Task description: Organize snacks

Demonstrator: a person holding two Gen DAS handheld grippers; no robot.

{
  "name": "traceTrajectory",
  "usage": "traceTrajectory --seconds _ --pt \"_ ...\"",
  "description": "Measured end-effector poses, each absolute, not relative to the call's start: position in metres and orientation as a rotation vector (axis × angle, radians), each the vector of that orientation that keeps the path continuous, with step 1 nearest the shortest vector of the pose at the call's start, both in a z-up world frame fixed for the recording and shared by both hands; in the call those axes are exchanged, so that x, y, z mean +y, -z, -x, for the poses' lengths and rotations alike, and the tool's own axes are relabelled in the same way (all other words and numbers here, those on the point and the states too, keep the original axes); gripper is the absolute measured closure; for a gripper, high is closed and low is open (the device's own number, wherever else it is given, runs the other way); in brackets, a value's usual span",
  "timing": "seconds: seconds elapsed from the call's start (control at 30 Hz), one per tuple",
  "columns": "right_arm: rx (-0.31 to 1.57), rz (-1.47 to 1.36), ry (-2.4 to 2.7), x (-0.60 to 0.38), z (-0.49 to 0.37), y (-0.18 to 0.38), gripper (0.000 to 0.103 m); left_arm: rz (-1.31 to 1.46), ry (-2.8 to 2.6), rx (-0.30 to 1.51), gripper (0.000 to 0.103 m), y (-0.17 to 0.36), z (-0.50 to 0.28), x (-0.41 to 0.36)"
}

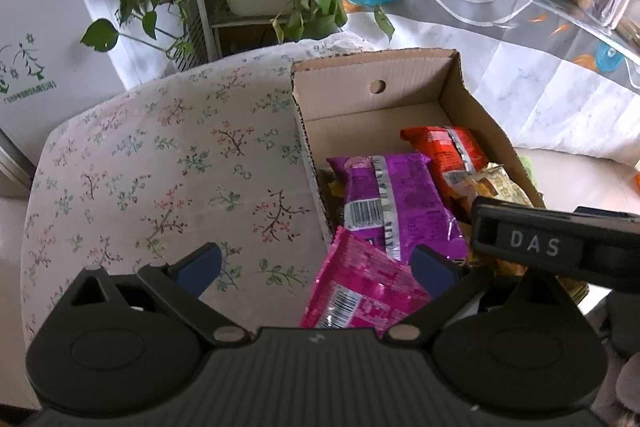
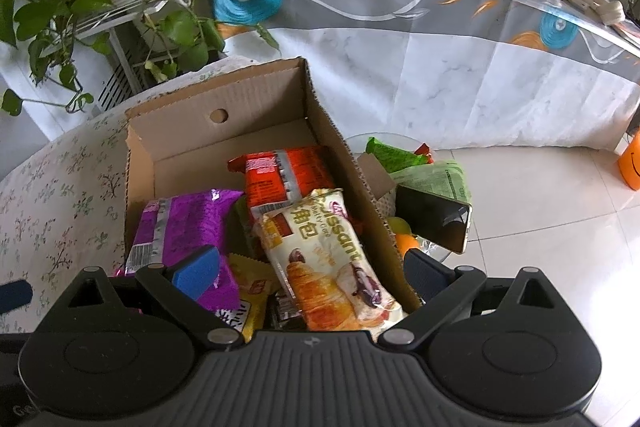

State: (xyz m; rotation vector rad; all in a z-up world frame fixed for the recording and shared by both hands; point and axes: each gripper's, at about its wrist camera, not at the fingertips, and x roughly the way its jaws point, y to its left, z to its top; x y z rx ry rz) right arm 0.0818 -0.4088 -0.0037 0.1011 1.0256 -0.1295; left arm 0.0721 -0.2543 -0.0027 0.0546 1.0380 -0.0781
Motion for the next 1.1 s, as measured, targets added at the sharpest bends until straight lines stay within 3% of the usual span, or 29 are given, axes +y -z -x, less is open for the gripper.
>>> traceTrajectory --seconds 0.4,1.1 --pt "1.025 -0.051 0.074 -0.375 -0.085 0.001 0.002 -0.106 0.124 1.030 0.002 0.001 -0.067 -0.225" --pt "0.994 0.118 -0.191 -0.257 -0.072 0.011 0.002 -0.050 0.017 1.005 0.002 0.019 -0.014 -0.086"
